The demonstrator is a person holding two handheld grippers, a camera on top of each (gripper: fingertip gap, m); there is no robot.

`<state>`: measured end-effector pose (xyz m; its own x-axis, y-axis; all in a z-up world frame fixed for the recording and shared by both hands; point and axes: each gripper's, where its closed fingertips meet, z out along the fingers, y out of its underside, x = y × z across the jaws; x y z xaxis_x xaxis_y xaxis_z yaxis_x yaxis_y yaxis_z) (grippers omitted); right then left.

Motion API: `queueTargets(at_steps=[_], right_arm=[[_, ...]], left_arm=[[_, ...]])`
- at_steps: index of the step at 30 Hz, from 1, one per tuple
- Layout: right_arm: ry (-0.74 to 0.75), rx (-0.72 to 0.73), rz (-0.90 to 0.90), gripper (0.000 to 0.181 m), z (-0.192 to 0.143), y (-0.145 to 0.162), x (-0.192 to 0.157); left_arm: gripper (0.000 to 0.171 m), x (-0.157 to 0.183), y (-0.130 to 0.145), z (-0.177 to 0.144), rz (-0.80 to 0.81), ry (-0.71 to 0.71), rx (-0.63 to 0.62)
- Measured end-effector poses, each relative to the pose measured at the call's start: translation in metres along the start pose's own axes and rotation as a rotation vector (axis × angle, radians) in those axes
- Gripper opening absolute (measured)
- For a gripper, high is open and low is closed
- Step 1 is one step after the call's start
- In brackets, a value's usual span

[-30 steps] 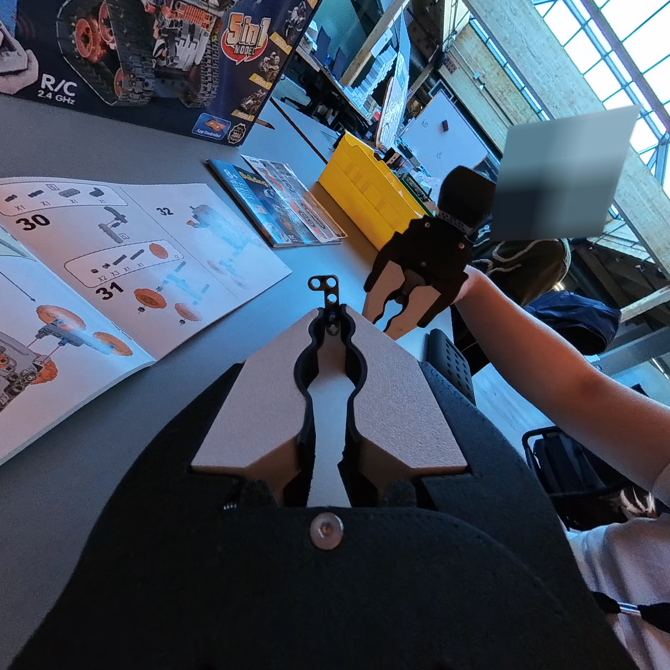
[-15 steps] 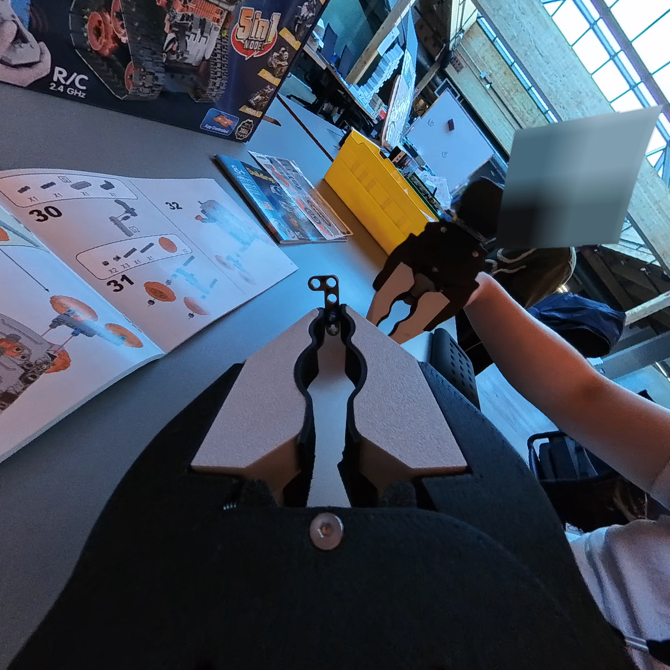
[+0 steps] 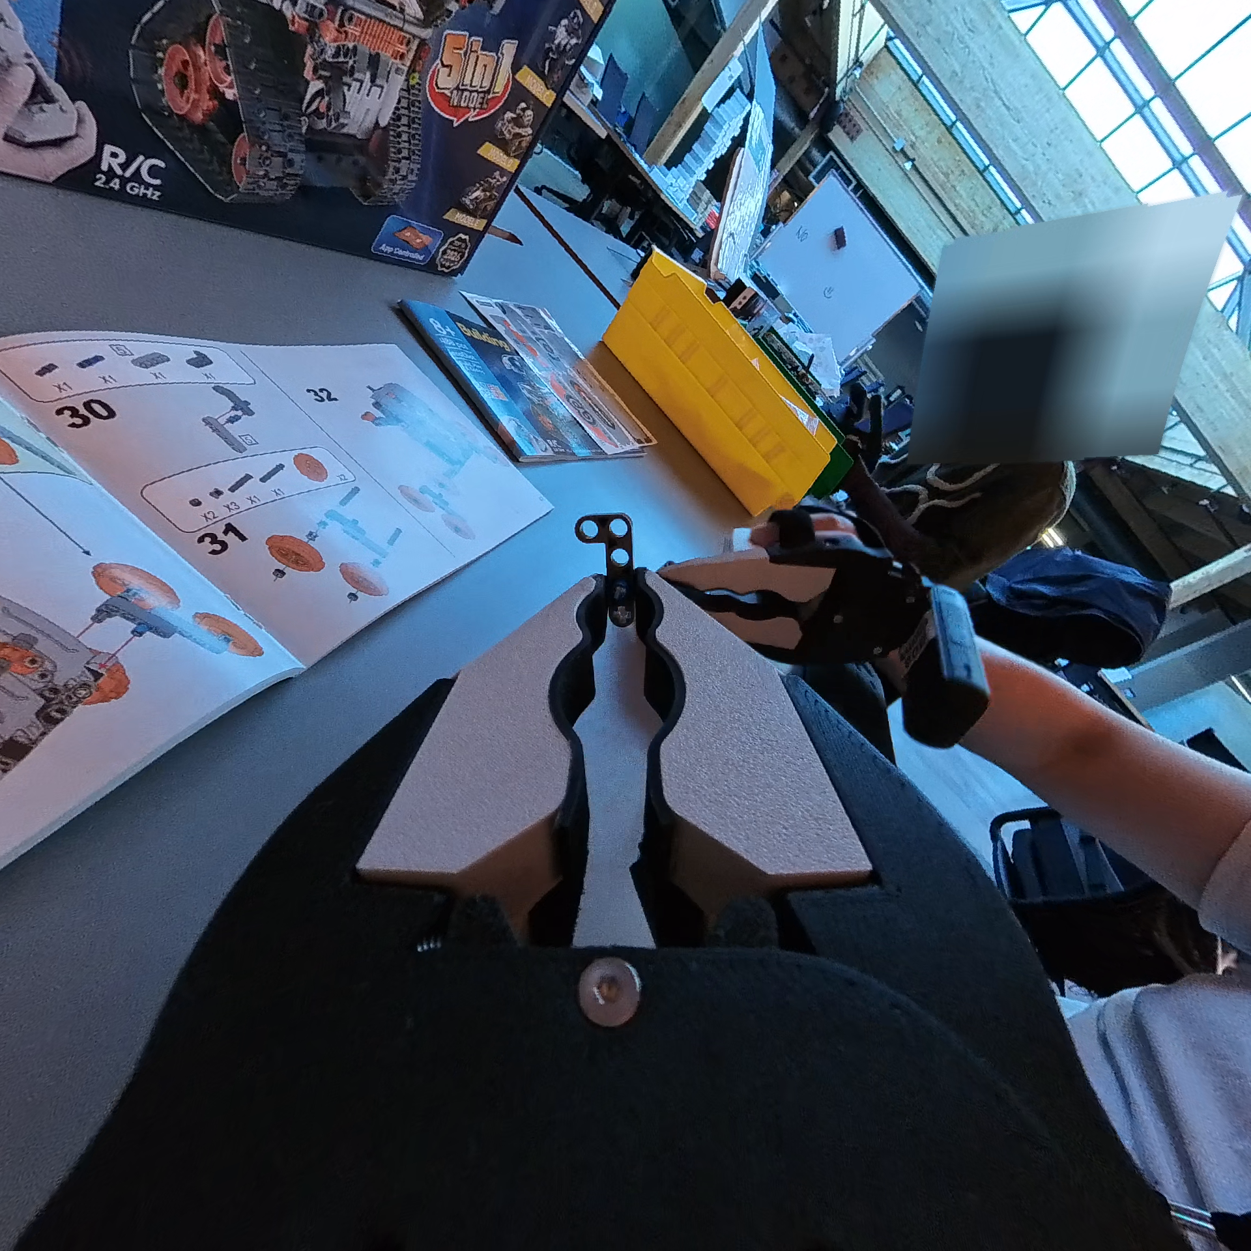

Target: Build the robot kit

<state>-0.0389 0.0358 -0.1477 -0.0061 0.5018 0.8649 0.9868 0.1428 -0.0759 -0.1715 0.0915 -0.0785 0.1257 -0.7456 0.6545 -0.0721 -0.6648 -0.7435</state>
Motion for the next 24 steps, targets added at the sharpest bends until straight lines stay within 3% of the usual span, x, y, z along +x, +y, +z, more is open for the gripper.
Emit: queueTargets(at_steps=[5, 7, 11, 15, 20, 24], right_arm=[[0.009, 0.023, -0.020, 0.010, -0.006, -0.003, -0.010], [-0.033, 0.018, -0.012, 0.000, -0.007, -0.001, -0.016], [-0.072, 0.026, 0.076, 0.000, -0.007, 0.001, -0.016], [-0.154, 0.071, 0.168, 0.010, -0.010, 0.002, -0.012], [-0.296, 0.232, 0.158, 0.018, -0.002, -0.015, -0.008], [-0.512, 0.326, 0.339, 0.023, 0.003, -0.032, -0.008]], left_arm=[[0.004, 0.001, -0.002, -0.001, 0.000, 0.003, 0.007], [0.004, 0.001, -0.003, -0.002, 0.000, 0.005, 0.010], [0.005, 0.001, -0.002, -0.002, -0.011, 0.010, 0.012], [0.004, 0.001, -0.001, -0.002, -0.012, 0.011, 0.007], [0.004, -0.002, -0.001, -0.003, -0.004, -0.005, 0.006], [0.004, -0.005, 0.000, -0.003, 0.004, -0.022, -0.009]])
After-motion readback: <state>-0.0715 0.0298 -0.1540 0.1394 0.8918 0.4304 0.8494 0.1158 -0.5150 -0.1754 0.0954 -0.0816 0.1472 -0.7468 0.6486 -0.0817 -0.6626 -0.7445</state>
